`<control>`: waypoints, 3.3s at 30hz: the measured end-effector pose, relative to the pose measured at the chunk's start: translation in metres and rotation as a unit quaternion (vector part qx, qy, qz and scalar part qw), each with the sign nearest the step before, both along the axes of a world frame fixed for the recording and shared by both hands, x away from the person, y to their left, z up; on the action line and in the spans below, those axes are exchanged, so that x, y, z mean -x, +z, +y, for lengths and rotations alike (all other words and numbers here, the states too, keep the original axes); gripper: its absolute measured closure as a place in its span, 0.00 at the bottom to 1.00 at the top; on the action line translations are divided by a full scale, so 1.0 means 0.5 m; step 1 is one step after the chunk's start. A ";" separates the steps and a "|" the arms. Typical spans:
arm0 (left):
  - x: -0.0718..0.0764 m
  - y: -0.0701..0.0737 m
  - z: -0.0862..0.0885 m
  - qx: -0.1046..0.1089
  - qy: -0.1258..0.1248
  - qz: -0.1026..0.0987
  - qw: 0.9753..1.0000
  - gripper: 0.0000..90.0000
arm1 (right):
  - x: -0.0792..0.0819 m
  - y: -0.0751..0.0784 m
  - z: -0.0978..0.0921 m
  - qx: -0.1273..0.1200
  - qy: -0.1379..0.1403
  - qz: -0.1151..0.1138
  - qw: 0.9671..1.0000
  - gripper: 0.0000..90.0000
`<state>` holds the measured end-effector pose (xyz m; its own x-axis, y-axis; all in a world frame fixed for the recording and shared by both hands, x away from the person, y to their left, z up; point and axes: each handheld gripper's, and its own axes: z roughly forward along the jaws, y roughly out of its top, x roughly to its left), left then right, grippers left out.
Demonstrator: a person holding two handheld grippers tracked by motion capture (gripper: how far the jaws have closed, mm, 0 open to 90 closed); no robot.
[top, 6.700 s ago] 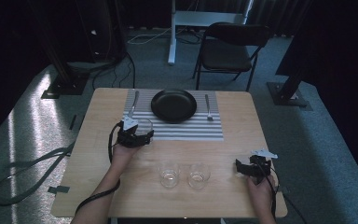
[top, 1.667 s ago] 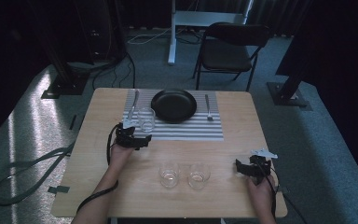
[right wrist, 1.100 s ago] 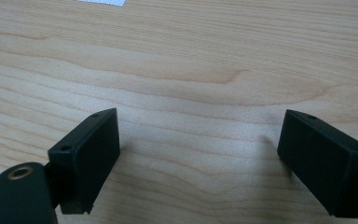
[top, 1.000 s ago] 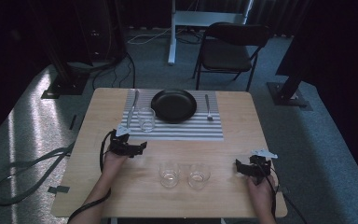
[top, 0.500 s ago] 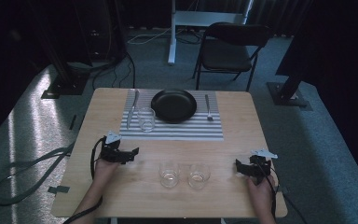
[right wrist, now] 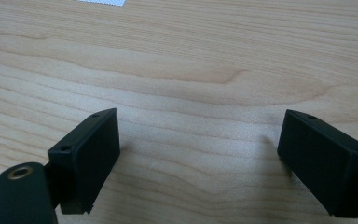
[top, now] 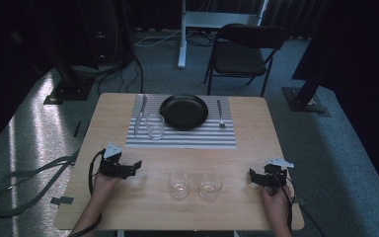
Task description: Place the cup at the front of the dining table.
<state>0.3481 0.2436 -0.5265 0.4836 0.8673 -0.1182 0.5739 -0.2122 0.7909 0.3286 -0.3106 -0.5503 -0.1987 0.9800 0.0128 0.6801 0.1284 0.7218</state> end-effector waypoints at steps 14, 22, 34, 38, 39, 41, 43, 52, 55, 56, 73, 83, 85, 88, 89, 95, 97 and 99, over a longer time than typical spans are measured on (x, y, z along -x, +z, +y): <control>0.040 -0.008 0.022 -0.004 0.000 -0.002 1.000 0.02 | 0.000 0.000 0.000 0.000 0.000 0.000 1.000 0.14; 0.063 -0.004 0.034 -0.007 -0.009 -0.001 1.000 0.02 | 0.000 0.000 0.000 0.000 0.000 0.000 1.000 0.14; 0.093 -0.003 0.065 -0.004 -0.001 -0.001 1.000 0.02 | 0.000 0.000 0.000 0.000 0.000 0.000 1.000 0.14; 0.108 -0.003 0.085 0.000 0.006 0.000 1.000 0.02 | 0.000 0.000 0.000 0.000 0.000 0.000 1.000 0.14; 0.111 -0.002 0.088 0.001 0.008 0.000 1.000 0.02 | 0.000 0.000 0.000 0.000 0.000 0.000 1.000 0.14; 0.117 -0.002 0.093 -0.006 0.006 -0.001 1.000 0.02 | 0.000 0.000 0.000 0.000 0.000 0.000 1.000 0.14; 0.122 -0.003 0.097 -0.012 0.006 0.001 1.000 0.02 | 0.000 0.000 0.000 0.000 0.000 0.000 1.000 0.14; 0.142 -0.005 0.122 -0.009 0.008 0.007 1.000 0.02 | 0.000 0.000 0.000 0.000 0.000 0.000 1.000 0.14; 0.149 -0.009 0.129 -0.009 0.009 0.010 1.000 0.02 | 0.000 0.000 0.000 0.000 0.000 0.000 1.000 0.14; 0.149 -0.009 0.129 -0.009 0.009 0.010 1.000 0.02 | 0.000 0.000 0.000 0.000 0.000 0.000 1.000 0.14; 0.185 -0.016 0.180 -0.008 0.008 0.028 1.000 0.02 | 0.000 0.000 0.000 0.000 0.000 0.000 1.000 0.14; 0.202 -0.020 0.212 -0.004 0.023 0.038 0.999 0.02 | 0.000 0.000 0.000 0.000 0.000 0.000 1.000 0.14; 0.208 -0.019 0.218 -0.001 0.024 0.039 0.999 0.02 | 0.000 0.000 0.000 0.000 0.000 0.000 1.000 0.14; 0.213 -0.020 0.226 -0.001 0.023 0.043 0.999 0.02 | 0.000 0.000 0.000 0.000 0.000 0.000 1.000 0.14; 0.215 -0.020 0.228 -0.002 0.024 0.045 0.999 0.02 | 0.000 0.000 0.000 0.000 0.000 0.000 1.000 0.14; 0.227 -0.020 0.234 -0.010 0.044 0.031 0.999 0.02 | 0.000 0.000 0.000 0.000 0.000 0.000 1.000 0.14; 0.231 -0.022 0.233 -0.017 0.056 0.031 0.998 0.02 | 0.000 0.000 0.000 0.000 0.000 0.000 1.000 0.14; 0.234 -0.024 0.234 -0.016 0.065 0.034 0.997 0.02 | 0.000 0.000 0.000 0.000 0.000 0.000 1.000 0.14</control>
